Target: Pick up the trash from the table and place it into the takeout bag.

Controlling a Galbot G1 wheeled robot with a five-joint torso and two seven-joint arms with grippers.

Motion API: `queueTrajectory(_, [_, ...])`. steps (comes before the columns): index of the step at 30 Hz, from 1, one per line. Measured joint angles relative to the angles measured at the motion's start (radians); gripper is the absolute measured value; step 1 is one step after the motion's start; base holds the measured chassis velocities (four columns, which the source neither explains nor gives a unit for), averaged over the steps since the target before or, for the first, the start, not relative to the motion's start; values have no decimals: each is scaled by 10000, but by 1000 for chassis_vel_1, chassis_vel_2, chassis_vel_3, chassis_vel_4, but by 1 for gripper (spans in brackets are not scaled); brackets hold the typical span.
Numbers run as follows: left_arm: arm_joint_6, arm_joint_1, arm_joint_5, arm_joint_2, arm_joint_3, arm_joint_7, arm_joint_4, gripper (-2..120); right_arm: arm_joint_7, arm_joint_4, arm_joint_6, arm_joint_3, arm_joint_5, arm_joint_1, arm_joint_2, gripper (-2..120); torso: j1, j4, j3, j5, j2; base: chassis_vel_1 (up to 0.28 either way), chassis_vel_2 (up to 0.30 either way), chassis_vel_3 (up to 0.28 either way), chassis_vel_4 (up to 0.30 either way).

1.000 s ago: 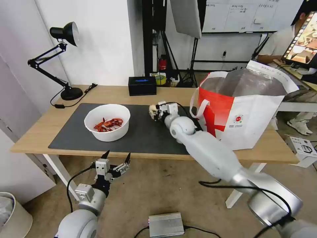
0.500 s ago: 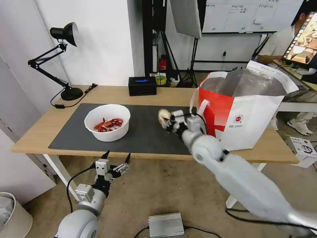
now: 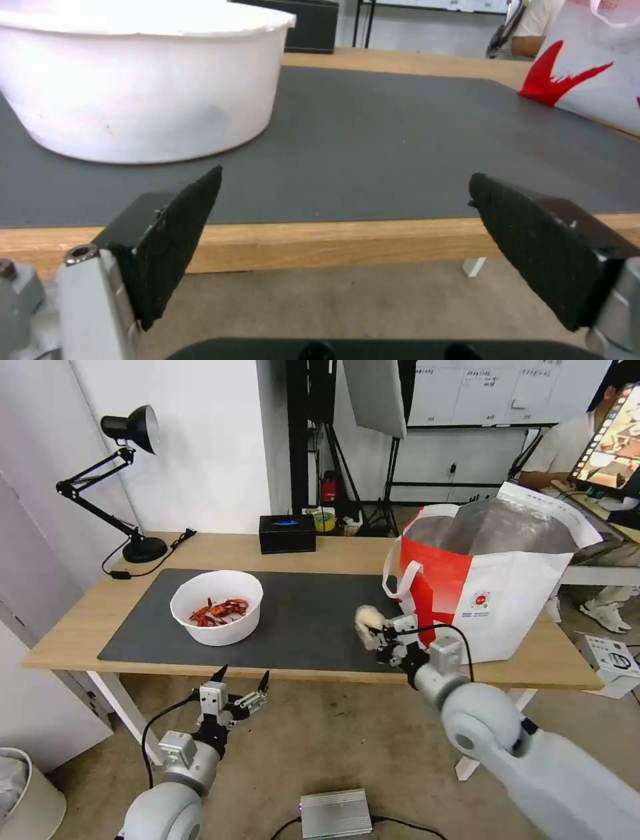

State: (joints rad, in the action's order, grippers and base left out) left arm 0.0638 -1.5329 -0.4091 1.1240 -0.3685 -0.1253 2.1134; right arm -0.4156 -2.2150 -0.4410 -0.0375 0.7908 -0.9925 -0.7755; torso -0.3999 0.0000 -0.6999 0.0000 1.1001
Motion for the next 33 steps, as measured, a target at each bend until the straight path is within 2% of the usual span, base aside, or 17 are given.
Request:
queueTrajectory(12, [1, -27, 21, 70, 21, -6, 13, 100, -394, -1068, 45, -1200, -894, -2561, 46, 4, 0, -1, 0, 0, 0, 0, 0, 0, 0])
queueTrajectory(20, [3, -51, 29, 80, 12, -7, 72, 100, -389, -1328, 111, -1617, -1139, -3177, 20, 4, -1, 0, 0, 0, -1, 0, 0, 0, 0])
queueTrajectory(28, [3, -67, 30, 79, -52, -6, 84, 100, 309, -1387, 978, -2037, -1286, -2836, 49, 4, 0, 0, -1, 0, -1, 0, 0, 0, 0])
queueTrajectory(33, [20, -48, 29, 61, -67, -7, 84, 100, 510, -1445, 1293, -2655, -1008, -1690, 371, 4, -2, 1, -2, 1, -2, 0, 0, 0, 0])
